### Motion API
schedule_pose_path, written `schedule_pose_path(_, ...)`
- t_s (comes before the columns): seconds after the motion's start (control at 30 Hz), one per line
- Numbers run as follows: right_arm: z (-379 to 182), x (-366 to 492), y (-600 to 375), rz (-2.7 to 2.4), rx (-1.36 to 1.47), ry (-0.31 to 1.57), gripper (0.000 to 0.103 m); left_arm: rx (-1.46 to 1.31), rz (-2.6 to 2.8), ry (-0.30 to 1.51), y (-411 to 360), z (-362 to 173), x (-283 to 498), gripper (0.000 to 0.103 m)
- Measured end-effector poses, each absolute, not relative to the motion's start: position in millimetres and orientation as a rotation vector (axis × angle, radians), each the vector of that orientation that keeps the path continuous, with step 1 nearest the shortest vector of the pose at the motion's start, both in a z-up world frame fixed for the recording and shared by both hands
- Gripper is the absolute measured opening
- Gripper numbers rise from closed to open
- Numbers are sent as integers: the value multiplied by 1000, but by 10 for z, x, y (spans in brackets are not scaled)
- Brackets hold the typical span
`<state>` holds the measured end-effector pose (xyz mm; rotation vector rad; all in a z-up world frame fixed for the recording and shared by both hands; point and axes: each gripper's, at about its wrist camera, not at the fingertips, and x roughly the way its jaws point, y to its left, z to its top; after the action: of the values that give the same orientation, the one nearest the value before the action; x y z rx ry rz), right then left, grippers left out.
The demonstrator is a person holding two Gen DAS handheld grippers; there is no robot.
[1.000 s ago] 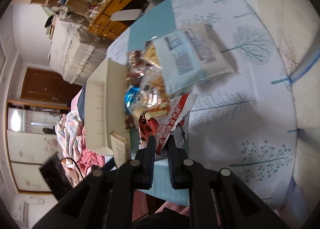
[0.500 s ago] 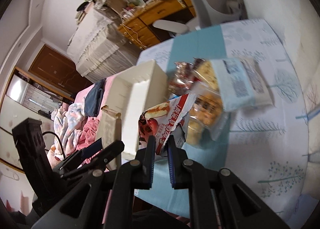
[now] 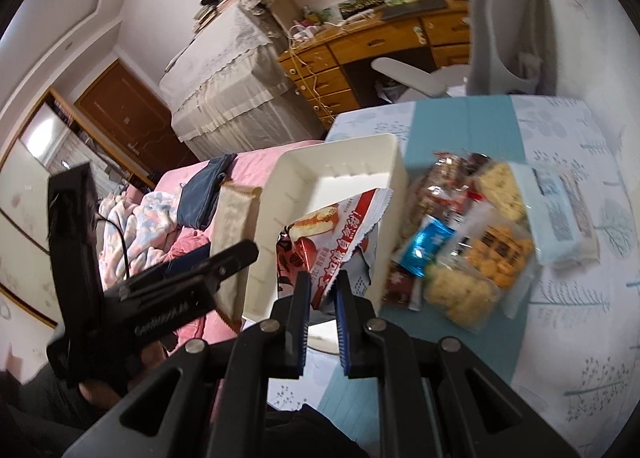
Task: Organize snacks
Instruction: 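Carry both snacks over the white tray and open both tools to drop them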
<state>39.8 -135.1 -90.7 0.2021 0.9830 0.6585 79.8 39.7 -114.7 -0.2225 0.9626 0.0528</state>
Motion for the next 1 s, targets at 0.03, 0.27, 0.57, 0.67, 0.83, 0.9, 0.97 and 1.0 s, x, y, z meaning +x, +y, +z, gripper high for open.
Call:
schedule_pose_path(0.03,-908,373,-1257,662,190,973,12,-224,53,970,494,-1166,823,61)
schedule_pose_path(0.27,-917,269,-810,662,178,922,12,-214,63,997,999,-1253,985,61)
schedule_pose_path(0.57,-918,227,-549,638,184,895,17,-168,38,996,1161,-1261,1084,72)
schedule_pose_path(0.67,-917,214,-571,606,196,895,29,-154,10,990,1123,-1257,1101,74)
schedule_pose_path(0.83,-924,188,-641,574,217,905,29,-149,-28,1006,1002,-1286,1117,75)
schedule_pose_path(0.9,-926,172,-680,561,219,912,29,-150,-38,1006,950,-1284,1119,75)
schedule_pose_path(0.97,-932,156,-741,545,221,922,29,-150,-50,1014,859,-1289,1139,75)
schedule_pose_path(1.0,-936,147,-773,536,222,925,29,-150,-55,1017,820,-1288,1141,75)
